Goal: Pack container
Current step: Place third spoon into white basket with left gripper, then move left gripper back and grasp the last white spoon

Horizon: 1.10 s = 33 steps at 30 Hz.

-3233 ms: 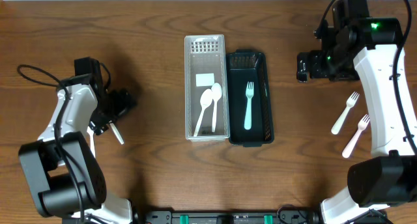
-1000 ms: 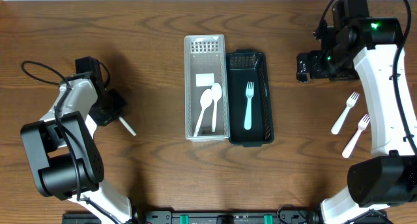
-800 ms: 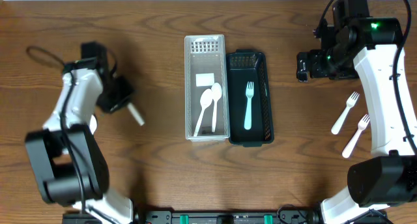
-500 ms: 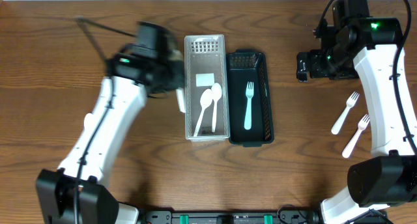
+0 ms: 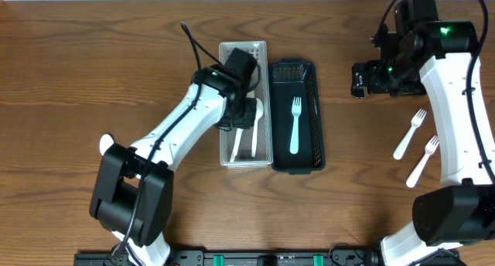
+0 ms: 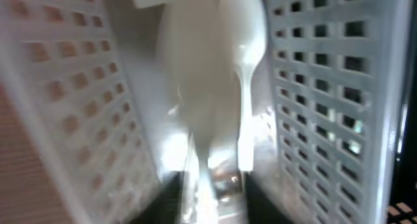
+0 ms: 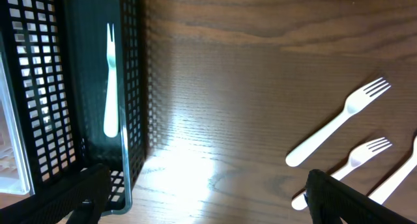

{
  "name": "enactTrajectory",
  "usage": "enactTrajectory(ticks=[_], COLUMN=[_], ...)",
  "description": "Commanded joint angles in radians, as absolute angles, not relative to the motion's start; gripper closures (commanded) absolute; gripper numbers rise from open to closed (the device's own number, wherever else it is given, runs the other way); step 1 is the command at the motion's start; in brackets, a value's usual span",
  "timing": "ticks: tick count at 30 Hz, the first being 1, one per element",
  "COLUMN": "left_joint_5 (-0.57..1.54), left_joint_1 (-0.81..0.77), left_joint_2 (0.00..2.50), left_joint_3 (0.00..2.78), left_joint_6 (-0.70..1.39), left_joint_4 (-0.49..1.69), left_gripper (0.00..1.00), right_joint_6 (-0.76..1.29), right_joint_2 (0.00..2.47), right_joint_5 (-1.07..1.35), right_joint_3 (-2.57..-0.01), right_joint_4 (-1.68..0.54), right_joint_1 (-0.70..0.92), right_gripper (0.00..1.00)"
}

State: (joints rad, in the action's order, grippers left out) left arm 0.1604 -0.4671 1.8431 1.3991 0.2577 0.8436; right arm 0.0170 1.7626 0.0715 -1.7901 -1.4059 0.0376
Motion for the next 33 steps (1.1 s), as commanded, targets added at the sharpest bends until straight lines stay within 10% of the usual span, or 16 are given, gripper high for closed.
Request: enactTrajectory(ticks=[1, 10, 15, 33], left_joint_5=[0.138, 0.075, -0.216, -0.009], left_joint_1=[-0.429, -0.288, -0.121, 0.41], left_joint_2=[1.79, 1.549, 1.402, 1.439], left_joint_3=[1.468, 1.689, 1.683, 1.102], left_joint_6=[0.192, 0.17, 0.2, -0.103], left_joint_4=[0.888, 1.098, 1.302, 1.036], left_gripper=[0.4, 0.29, 0.01, 0.02], right_joint_6=[0.007, 0.006, 0.006, 0.006], right_joint_2=[1.768, 1.768, 1.768, 1.768], right_joint_5=[0.08, 0.079, 0.079, 0.079], right_joint_3=[-1.796, -1.796, -1.796, -1.796], right_joint_4=[-1.408, -1.407, -1.406, -1.407], right_joint_1=[0.029, 0.029, 0.029, 0.029], right_gripper=[0.02, 0.02, 0.02, 0.02])
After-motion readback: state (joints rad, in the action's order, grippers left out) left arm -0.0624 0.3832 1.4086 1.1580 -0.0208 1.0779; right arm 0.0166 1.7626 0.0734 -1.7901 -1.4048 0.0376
